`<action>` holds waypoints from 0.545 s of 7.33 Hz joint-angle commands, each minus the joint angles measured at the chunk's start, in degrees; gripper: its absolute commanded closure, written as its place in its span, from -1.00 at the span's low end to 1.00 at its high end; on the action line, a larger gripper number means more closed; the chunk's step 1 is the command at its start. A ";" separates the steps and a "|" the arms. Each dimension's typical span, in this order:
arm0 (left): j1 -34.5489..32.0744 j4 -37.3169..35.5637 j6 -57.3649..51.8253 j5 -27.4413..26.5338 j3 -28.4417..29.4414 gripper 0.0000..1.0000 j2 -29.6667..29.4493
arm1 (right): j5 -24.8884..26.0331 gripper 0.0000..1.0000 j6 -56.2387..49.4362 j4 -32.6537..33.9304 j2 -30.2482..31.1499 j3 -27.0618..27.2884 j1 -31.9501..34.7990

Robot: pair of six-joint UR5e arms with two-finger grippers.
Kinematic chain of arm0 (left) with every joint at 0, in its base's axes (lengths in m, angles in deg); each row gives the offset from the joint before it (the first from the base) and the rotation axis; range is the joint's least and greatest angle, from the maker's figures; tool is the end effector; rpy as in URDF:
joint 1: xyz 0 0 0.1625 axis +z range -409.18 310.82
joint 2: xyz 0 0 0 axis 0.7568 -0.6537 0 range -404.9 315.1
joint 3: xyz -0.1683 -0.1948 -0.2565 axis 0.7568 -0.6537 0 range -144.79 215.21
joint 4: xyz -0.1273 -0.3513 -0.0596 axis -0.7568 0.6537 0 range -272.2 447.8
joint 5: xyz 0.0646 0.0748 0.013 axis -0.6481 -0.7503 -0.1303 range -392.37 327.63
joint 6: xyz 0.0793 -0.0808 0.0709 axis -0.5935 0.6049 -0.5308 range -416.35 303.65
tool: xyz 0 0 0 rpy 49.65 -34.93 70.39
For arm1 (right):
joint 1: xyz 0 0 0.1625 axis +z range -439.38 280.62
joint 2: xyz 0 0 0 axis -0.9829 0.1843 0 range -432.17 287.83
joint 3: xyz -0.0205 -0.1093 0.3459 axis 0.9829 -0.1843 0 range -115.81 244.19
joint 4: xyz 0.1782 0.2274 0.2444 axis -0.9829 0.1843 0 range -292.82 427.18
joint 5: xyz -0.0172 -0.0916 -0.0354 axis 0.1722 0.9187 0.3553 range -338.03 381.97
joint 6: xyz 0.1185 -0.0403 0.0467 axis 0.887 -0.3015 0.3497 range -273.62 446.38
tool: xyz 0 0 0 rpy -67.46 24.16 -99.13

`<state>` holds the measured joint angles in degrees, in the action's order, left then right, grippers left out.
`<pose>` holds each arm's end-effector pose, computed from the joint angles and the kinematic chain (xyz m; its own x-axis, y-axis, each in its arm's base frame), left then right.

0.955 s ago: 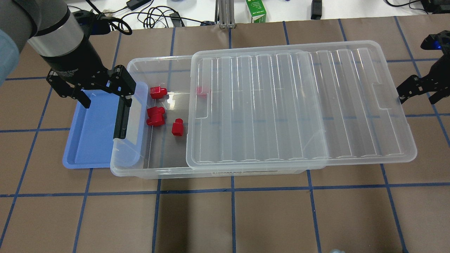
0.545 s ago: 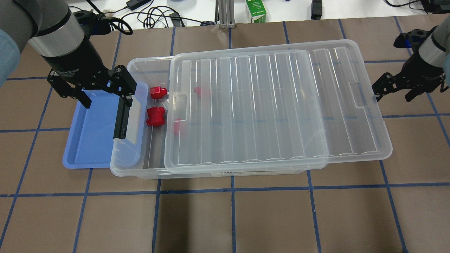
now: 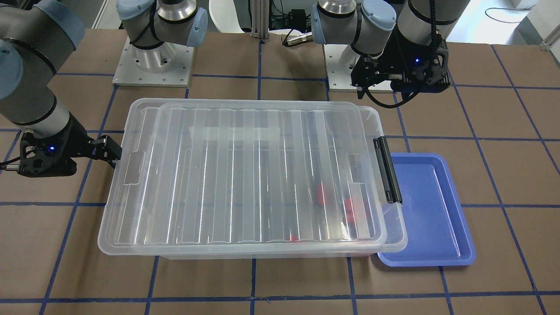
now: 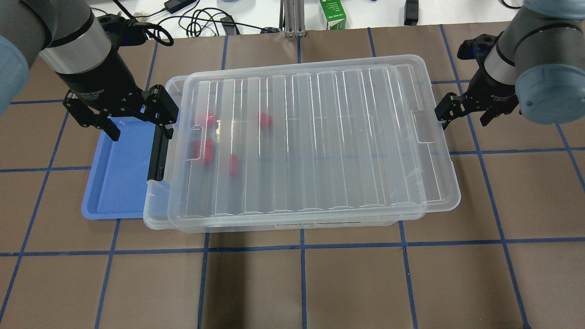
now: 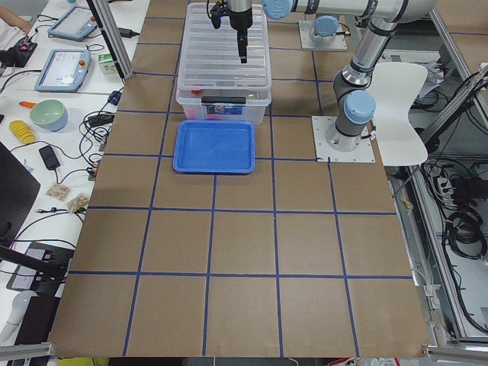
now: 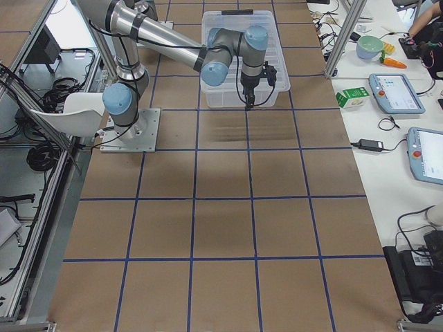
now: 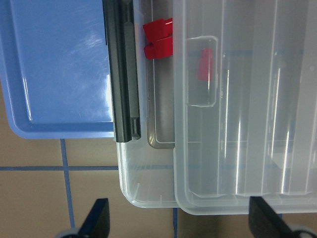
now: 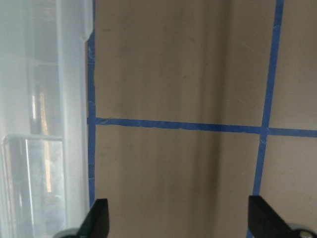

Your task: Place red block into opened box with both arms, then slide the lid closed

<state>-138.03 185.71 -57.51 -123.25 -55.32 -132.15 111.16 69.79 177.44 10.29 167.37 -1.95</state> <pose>-0.1227 -0.4249 0.3964 -0.9999 0.0017 -0.0133 0.0003 0.9950 0.0996 0.0279 -0.4955 0.2631 -0.9974 -0.0701 -0.0158 -0.0702 0.9975 0.0035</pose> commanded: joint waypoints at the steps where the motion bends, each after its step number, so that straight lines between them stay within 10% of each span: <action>1: 0.09 0.00 0.02 0.00 0.00 -1.00 0.06 | -0.16 -1.00 0.50 0.48 -0.03 0.00 1.23; 4: 0.26 -0.87 0.02 0.35 0.00 -1.00 -0.12 | -0.60 -1.00 0.42 0.39 -0.11 0.00 1.67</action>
<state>-137.82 185.43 -57.49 -123.09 -55.32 -132.13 110.60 70.27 177.87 10.23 167.37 -0.61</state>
